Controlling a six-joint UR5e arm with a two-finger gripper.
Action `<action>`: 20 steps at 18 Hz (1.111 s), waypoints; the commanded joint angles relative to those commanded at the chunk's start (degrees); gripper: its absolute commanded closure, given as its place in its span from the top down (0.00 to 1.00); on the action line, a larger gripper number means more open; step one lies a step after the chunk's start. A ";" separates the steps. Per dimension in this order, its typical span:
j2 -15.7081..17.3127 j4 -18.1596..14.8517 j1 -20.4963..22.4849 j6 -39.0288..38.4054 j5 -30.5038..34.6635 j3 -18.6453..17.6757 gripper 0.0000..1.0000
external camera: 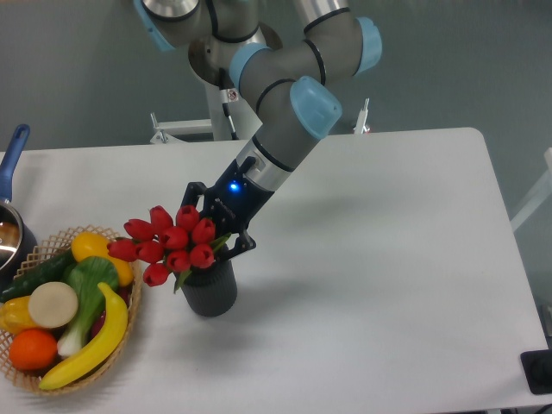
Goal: Pick up the flowers from the vase
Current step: 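Close the gripper around the tulip stems at the vase rim, then lift the gripped tulips upward, drawing the stems out of the vase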
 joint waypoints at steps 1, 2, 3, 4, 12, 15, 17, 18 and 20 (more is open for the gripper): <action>0.00 0.00 0.09 0.00 -0.09 0.00 0.39; 0.17 0.00 0.09 0.00 -0.52 -0.09 0.39; 0.18 0.00 0.26 -0.26 -1.31 -0.17 0.40; 0.26 -0.09 0.44 -0.35 -2.10 -0.26 0.40; 1.49 -0.09 1.05 -2.28 -5.19 -0.35 0.40; 2.98 -0.09 2.02 -3.51 -5.19 -0.35 0.40; 4.04 -0.18 2.55 -4.13 -5.62 -0.44 0.40; 4.39 -0.18 2.90 -4.48 -6.15 -0.53 0.40; 5.10 -0.18 3.25 -6.06 -7.38 -0.27 0.40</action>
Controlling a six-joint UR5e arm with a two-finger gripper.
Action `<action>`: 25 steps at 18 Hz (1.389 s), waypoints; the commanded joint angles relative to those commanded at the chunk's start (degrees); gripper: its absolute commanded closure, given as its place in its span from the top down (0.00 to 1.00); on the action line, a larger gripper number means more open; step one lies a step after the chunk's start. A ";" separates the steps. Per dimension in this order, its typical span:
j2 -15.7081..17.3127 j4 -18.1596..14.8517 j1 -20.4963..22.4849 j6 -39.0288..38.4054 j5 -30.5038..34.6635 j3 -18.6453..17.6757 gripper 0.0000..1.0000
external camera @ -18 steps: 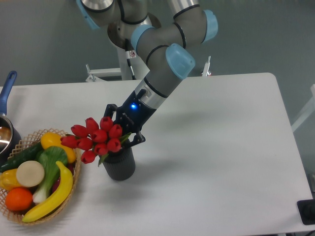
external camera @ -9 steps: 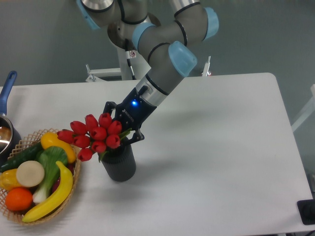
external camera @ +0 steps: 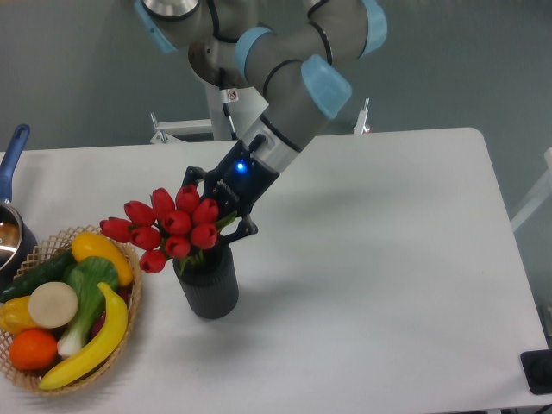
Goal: Pick up the flowers from the vase
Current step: 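Lift the gripped tulips upward, drawing the stems out of the vase, then raise the tulip bunch higher, clear of the black vase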
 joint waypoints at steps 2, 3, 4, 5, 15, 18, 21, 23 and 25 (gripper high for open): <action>0.26 0.00 0.17 -1.23 -0.53 0.53 0.40; 0.61 0.00 0.52 -1.50 -0.53 0.62 0.40; 0.88 0.00 0.70 -1.50 -0.71 0.70 0.40; 1.06 0.00 0.79 -1.94 -0.80 0.88 0.40; 1.41 0.00 1.23 -11.34 -2.82 5.10 0.40; 1.93 0.00 1.41 -12.05 -3.87 5.63 0.40; 3.08 0.00 2.29 -13.80 -4.22 5.80 0.40; 3.69 0.00 2.46 -14.94 -5.27 5.89 0.40; 4.13 0.00 2.98 -16.70 -6.86 6.33 0.40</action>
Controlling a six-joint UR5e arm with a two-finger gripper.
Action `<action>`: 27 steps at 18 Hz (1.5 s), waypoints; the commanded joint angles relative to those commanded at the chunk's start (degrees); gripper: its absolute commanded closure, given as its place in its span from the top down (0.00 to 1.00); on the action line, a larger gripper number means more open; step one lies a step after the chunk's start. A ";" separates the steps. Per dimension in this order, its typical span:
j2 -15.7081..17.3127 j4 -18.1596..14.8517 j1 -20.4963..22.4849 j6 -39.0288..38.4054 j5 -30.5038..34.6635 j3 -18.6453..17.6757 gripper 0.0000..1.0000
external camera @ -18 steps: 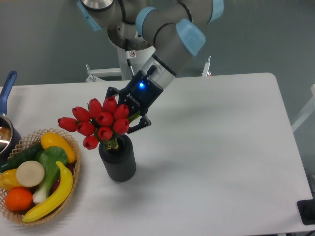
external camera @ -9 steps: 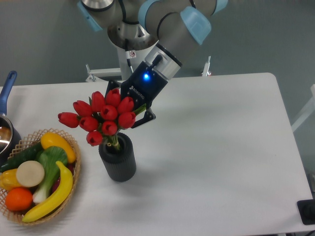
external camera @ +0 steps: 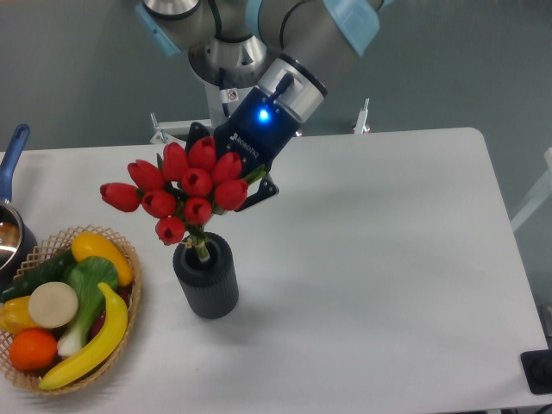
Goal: Pick up the flowers from the vase
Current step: 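Raise the tulip bunch higher, clear of the black vase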
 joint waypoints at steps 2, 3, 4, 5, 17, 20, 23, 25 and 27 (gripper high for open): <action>0.44 0.00 0.27 -1.23 -0.79 0.26 0.40; 0.79 0.00 0.36 -1.67 -0.97 0.44 0.40; 0.97 0.00 0.44 -2.72 -1.06 0.53 0.40; 0.97 0.00 0.44 -3.08 -1.15 0.70 0.40; -0.52 0.09 6.76 -3.55 -2.47 7.47 0.40; -0.70 0.09 9.14 -1.42 -2.47 7.47 0.40; -1.05 0.09 10.81 0.78 -2.47 7.56 0.40; -1.66 0.35 11.43 2.53 -2.12 7.56 0.40; -1.76 0.18 12.57 4.82 -2.03 7.30 0.40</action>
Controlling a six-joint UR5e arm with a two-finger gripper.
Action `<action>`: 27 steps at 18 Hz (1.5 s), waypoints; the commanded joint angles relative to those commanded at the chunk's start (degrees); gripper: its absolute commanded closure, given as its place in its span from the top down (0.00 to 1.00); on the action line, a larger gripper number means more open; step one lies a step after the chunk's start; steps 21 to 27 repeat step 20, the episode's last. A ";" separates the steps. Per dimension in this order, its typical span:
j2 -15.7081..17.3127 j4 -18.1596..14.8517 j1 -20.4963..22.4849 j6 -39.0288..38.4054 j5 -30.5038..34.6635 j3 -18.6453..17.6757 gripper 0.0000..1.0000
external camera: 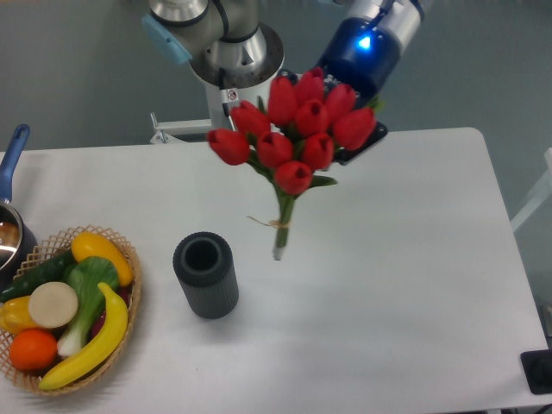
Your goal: Pick up the flowers from the vase
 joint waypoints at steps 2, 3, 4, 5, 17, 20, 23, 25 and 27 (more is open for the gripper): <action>0.00 0.00 0.71 0.01 -0.09 -0.18 0.40; 0.00 0.26 0.71 0.27 0.00 -0.44 0.40; 0.00 0.18 1.06 0.97 -0.09 -0.79 0.40; 0.00 0.00 1.58 0.89 -0.17 -0.88 0.40; 0.17 0.00 2.20 1.06 0.00 -1.76 0.40; 0.17 0.00 2.29 1.15 0.00 -1.76 0.40; 0.17 0.00 2.29 1.15 0.00 -1.76 0.40; 0.17 0.00 2.29 1.15 0.00 -1.76 0.40; 0.17 0.00 2.29 1.15 0.00 -1.76 0.40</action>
